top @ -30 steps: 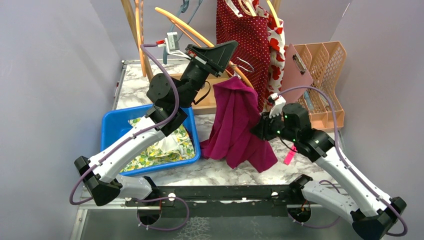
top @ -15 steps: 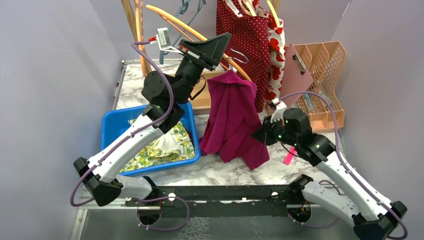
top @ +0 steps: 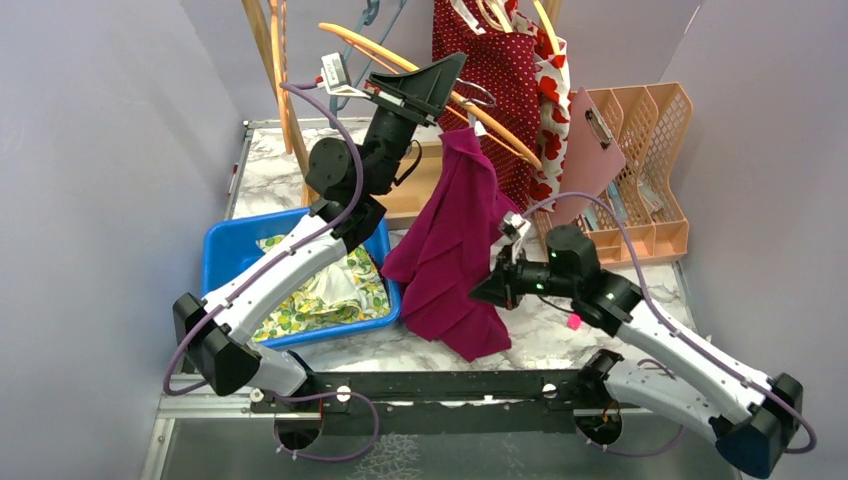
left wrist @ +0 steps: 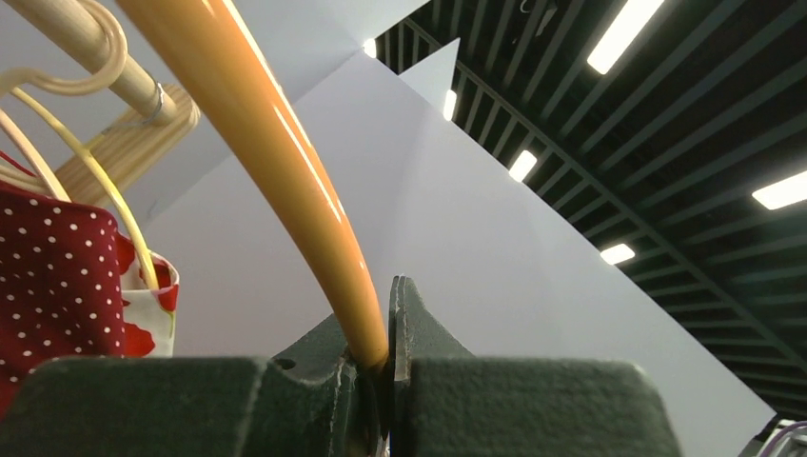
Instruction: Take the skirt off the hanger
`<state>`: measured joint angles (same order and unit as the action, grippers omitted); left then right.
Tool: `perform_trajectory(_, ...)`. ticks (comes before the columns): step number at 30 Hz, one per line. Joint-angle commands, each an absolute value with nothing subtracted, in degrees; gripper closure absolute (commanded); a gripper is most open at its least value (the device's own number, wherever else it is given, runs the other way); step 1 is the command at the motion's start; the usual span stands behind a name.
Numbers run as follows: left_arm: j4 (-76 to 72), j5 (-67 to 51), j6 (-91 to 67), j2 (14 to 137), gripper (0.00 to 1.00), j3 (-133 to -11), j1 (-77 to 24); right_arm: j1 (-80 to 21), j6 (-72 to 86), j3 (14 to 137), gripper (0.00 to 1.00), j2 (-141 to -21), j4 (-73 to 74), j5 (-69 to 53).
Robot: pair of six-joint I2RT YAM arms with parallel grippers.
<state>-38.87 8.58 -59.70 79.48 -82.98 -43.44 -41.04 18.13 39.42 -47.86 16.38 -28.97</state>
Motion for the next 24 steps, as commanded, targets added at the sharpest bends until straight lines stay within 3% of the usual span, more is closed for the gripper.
perform_trajectory(1, -51.3, 9.7, -67.8, 79.2, 1.0, -84.6, -43.0, -41.4, 19.6, 41.4, 0.93, -58.4, 16.9, -25.4)
perform_trajectory(3, -51.1, 8.9, -69.6, 78.4, 1.0, -83.2, -42.9, -41.4, 19.6, 47.3, 0.74, -62.7, 24.8, -21.7)
perform_trajectory(5, -51.1, 7.4, -71.0, 76.8, 1.0, -80.3, -42.5, -41.4, 18.0, 53.6, 0.48, -63.3, 34.5, -16.6)
perform_trajectory(8, -51.2, 5.8, -70.5, 74.2, 1.0, -75.3, -42.4, -41.4, 13.5, 61.5, 0.26, -58.3, 46.6, -12.7)
perform_trajectory(11, -51.0, 3.9, -68.1, 72.8, 1.0, -73.2, -42.4, -41.4, 9.7, 65.2, 0.1, -50.5, 48.1, -19.6)
perform_trajectory(14, -50.4, 6.0, -71.0, 72.1, 1.0, -71.3, -42.1, -41.4, 8.6, 67.8, 0.04, -46.6, 52.3, -23.6)
perform_trajectory(17, -45.4, 9.0, -73.4, 71.1, 1.0, -71.0, -42.0, -41.4, 9.0, 74.2, 0.04, -47.5, 59.5, -15.9)
perform_trajectory(20, -25.8, 12.1, -75.4, 69.2, 1.0, -74.2, -42.0, -41.4, 8.4, 85.4, 0.04, -50.7, 62.4, -7.2)
perform_trajectory(24, -11.5, 13.3, -77.7, 67.7, 1.0, -76.6, -42.0, -41.4, 6.6, 93.9, 0.06, -55.4, 60.2, -0.8)
